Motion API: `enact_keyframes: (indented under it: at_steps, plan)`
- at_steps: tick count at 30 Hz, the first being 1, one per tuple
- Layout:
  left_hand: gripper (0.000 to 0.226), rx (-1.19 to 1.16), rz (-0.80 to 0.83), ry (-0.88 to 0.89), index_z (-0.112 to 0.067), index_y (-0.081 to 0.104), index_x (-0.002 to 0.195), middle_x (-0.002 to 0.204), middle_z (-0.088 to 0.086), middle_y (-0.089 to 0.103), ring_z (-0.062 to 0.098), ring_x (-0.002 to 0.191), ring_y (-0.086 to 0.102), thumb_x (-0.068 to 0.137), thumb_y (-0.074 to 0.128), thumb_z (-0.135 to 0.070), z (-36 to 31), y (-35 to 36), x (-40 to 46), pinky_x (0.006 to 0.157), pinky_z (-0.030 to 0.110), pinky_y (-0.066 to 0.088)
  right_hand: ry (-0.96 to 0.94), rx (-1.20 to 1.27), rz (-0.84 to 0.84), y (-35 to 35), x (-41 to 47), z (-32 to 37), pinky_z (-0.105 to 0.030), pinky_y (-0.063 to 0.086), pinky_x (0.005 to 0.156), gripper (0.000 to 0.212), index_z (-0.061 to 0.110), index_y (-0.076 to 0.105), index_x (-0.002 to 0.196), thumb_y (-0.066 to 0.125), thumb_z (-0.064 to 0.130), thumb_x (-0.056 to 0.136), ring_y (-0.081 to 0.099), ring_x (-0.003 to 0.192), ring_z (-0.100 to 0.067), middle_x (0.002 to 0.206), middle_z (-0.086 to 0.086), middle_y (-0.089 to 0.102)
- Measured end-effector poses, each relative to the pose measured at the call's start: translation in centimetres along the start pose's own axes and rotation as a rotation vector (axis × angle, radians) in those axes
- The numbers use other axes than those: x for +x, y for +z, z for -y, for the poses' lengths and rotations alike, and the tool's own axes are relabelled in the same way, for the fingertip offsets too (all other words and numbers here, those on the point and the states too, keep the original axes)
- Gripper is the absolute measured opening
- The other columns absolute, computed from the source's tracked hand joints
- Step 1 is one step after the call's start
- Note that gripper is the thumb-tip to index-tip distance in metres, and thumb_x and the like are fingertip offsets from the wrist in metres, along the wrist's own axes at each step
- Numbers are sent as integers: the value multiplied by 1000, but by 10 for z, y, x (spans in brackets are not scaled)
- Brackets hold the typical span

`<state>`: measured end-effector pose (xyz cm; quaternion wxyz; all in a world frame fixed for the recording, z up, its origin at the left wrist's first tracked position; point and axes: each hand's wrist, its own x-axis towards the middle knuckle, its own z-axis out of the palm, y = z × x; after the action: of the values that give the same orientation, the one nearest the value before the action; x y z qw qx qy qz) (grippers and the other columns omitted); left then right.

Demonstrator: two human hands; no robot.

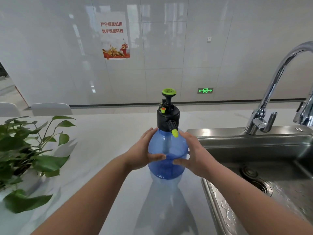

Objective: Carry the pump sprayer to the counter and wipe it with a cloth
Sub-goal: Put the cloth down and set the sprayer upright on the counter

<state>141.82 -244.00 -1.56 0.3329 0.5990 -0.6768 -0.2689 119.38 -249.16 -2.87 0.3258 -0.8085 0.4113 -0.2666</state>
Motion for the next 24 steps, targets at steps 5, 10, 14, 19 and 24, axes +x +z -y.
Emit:
enact_keyframes:
  at_steps: [5,10,14,19,24]
  plan:
    - [100,-27,34,-14,-37,13,153,157,-11,9,9,149,-2,78,80,-36,10,-3,13,119,39,18,12,107,14,-2,15,-6,-40,42,106,88,30,29,144,82,26,73,37,131,-18,137,9,30]
    - [109,-144,-46,-89,-31,9,156,157,-14,14,7,146,13,72,76,-52,13,-3,7,117,36,24,88,254,41,-10,16,-10,-31,37,103,76,39,27,147,69,41,84,37,132,-10,148,18,30]
    - [79,-159,-94,-66,-38,32,143,143,-7,42,17,136,39,79,78,-36,5,-1,4,110,42,39,65,237,37,-7,13,-7,-26,35,101,71,36,28,149,67,31,89,42,132,-10,149,15,38]
    - [81,-112,-104,-78,-28,37,148,145,-5,44,16,134,42,80,80,-34,11,-5,-4,110,44,40,83,187,16,-2,2,-9,-27,41,96,76,39,28,146,70,43,84,45,127,-9,148,16,37]
    - [82,-95,-89,-78,-25,33,150,151,-3,40,16,138,38,82,78,-32,6,-3,-9,112,44,36,91,194,23,-1,-1,-8,-40,42,108,78,36,26,148,71,42,84,41,133,-15,153,10,32]
